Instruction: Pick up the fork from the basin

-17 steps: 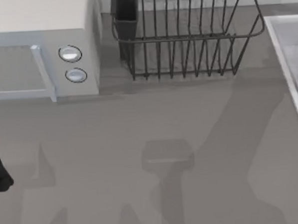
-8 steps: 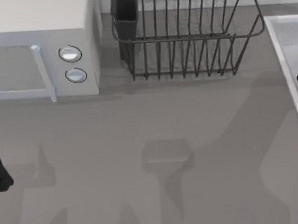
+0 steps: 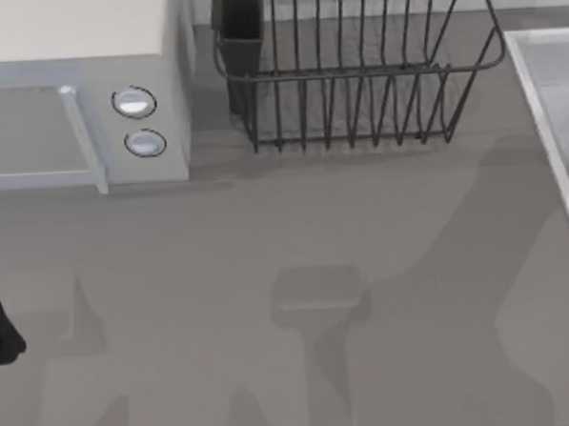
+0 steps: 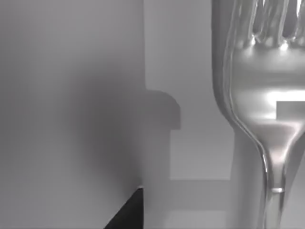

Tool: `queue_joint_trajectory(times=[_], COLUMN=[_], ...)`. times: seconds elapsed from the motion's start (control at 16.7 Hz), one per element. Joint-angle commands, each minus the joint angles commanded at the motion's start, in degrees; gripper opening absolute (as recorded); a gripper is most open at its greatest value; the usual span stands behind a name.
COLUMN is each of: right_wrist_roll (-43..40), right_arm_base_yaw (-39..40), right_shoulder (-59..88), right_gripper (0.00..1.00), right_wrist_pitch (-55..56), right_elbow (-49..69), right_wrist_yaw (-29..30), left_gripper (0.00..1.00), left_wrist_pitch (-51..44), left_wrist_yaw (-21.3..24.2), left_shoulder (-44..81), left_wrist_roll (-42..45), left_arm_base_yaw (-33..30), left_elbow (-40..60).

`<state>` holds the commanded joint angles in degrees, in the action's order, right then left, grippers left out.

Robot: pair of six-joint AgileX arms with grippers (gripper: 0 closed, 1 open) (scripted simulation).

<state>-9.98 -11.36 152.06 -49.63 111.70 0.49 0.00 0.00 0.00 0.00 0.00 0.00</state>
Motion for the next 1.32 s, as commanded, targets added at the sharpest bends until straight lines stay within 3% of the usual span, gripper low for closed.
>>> queue_joint_trajectory(times=[0.3,0.36,0.96,1.32], right_wrist_roll=[0.00,0.00,0.40,0.28], right_arm_base_yaw=[0.00,0.00,0.16,0.07], right_shoulder=[0.00,0.00,-2.84,-6.45], right_gripper=[0.02,0.00,0.00,0.00], right_wrist_pitch=[0.00,0.00,-1.54,-17.71], right_elbow=[0.00,0.00,1.56,12.71], right_wrist_yaw=[0.00,0.00,-0.47,-0.53], left_gripper=[1.00,1.00,1.00,1.00], left_wrist_pitch=[0.00,0.00,0.00,0.00], left_wrist_yaw=[0.00,0.00,0.00,0.00], left_shoulder=[0.00,0.00,0.00,0.00], left_wrist_roll=[0.00,0.00,0.00,0.00], left_arm_base_yaw=[0.00,0.00,0.00,0.00], left_elbow=[0.00,0.00,0.00,0.00])
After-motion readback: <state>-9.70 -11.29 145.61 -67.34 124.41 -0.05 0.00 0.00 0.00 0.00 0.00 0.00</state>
